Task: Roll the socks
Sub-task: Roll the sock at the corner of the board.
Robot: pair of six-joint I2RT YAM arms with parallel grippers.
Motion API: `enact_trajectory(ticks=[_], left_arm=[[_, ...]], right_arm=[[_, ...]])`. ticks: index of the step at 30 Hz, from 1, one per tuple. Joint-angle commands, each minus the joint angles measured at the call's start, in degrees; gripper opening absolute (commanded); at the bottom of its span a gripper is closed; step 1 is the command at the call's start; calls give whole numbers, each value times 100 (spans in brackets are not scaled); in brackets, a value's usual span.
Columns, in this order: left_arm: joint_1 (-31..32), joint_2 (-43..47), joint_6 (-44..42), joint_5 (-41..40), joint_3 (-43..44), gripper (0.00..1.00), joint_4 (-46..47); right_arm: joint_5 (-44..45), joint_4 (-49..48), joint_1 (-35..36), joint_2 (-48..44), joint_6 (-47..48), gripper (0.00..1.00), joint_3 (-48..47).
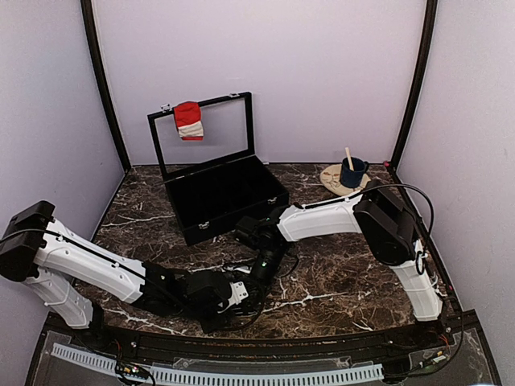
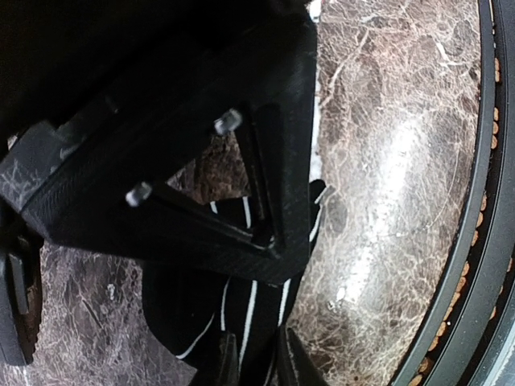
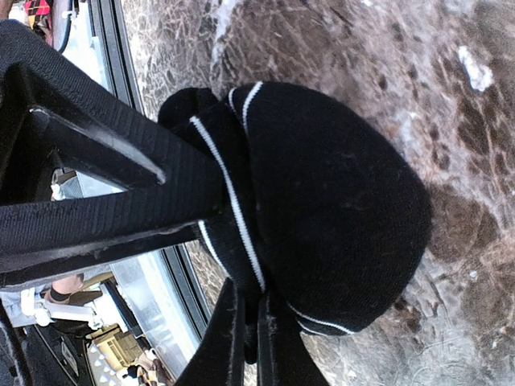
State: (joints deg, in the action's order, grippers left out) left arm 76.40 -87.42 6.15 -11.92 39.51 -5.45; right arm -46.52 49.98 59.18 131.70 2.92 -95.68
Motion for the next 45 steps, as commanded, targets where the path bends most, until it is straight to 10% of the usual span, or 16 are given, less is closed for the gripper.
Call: enact_trajectory(ticks=[1, 11, 16, 25, 45], left_arm=[[24, -83, -23, -32, 92, 19, -217], [24, -333, 75, 6, 132, 25, -297], [21, -414, 108, 33, 145, 1, -304], [14, -518, 165, 236, 141, 0, -291], [-621, -532, 328, 2281, 215, 0, -322]], right_arm=[[232, 133, -64, 207, 68, 0, 31], [187, 135, -64, 172, 77, 0, 77], [203, 114, -64, 147, 68, 0, 128], [245, 22, -82, 60, 13, 0, 266], [292, -1146, -564, -953, -599, 29, 1414]])
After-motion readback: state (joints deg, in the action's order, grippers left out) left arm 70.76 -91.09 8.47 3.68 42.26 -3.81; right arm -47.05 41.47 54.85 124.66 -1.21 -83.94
